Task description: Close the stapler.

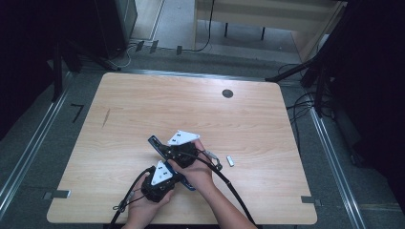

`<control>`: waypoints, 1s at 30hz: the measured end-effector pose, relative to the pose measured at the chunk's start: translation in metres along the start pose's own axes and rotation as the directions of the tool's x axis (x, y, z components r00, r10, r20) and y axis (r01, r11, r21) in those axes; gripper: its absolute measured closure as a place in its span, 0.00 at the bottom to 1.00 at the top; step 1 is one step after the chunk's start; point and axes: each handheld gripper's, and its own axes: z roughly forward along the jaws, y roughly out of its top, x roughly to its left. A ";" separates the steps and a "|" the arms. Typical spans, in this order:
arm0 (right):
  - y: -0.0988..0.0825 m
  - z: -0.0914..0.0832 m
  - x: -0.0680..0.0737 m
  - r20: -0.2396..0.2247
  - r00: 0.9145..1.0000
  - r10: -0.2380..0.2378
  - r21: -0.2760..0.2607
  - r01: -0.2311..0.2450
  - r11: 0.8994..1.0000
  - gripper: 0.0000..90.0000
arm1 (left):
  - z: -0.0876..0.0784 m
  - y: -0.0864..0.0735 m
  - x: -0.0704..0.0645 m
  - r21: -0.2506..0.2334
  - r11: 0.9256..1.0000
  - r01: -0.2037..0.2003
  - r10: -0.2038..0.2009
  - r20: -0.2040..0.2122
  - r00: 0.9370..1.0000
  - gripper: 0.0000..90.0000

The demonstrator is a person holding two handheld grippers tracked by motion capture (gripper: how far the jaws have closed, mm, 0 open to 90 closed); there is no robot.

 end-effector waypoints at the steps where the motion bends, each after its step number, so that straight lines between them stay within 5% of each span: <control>1: 0.000 0.001 0.000 0.003 1.000 0.006 0.003 -0.006 1.000 1.00 | 0.000 0.000 0.000 0.000 1.000 0.000 0.000 0.000 1.000 1.00; 30: 0.001 0.019 -0.002 0.013 1.000 0.023 0.117 -0.025 0.993 1.00 | 0.000 0.000 -0.001 -0.003 1.000 -0.001 0.001 -0.003 1.000 1.00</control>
